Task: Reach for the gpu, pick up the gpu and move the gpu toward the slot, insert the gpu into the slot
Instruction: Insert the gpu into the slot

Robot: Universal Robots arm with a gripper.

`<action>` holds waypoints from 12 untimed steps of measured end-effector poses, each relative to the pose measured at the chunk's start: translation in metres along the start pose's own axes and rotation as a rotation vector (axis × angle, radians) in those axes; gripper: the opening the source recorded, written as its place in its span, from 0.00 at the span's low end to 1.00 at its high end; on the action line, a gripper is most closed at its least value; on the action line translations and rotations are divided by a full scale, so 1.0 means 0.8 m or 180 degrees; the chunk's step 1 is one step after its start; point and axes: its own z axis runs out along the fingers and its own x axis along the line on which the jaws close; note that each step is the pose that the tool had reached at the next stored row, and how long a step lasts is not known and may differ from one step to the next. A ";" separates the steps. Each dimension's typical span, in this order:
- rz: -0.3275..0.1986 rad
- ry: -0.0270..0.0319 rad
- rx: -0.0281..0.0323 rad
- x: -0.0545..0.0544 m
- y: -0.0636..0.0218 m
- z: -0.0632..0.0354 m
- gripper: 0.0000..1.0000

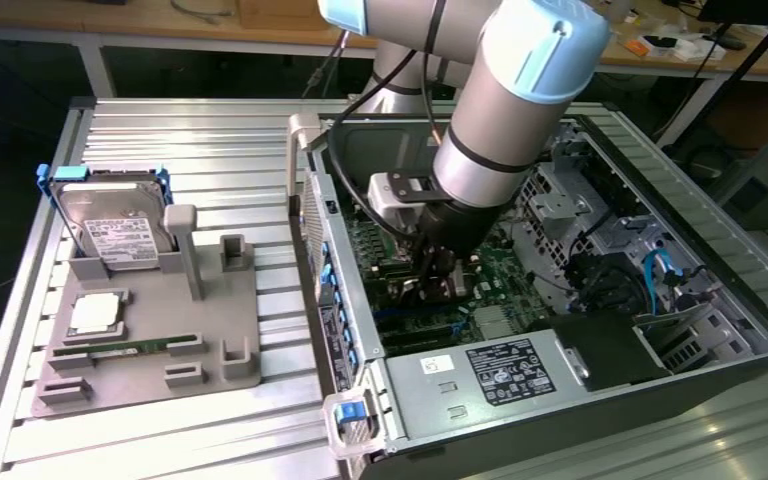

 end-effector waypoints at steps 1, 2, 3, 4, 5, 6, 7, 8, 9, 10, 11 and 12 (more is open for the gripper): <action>0.0000 0.0001 -0.0001 0.000 0.000 0.001 0.27; 0.0000 0.0001 -0.0001 0.000 0.000 0.001 0.27; 0.0000 0.0001 -0.0001 0.000 0.000 0.002 0.27; 0.0000 0.0001 -0.0001 0.000 0.000 0.002 0.27; 0.0000 0.0001 -0.0001 0.000 0.000 0.003 0.27; 0.0000 0.0001 -0.0001 0.000 0.000 0.003 0.27; 0.0000 0.0001 -0.0001 0.000 0.000 0.003 0.27; 0.0000 0.0001 -0.0001 0.000 0.000 0.004 0.27; 0.0000 0.0001 -0.0001 0.000 0.000 0.004 0.27; 0.0000 0.0001 -0.0001 0.000 0.000 0.005 0.27; 0.0000 -0.0001 0.0000 0.000 0.000 0.005 0.27; 0.0000 -0.0001 0.0000 0.000 0.000 0.005 0.27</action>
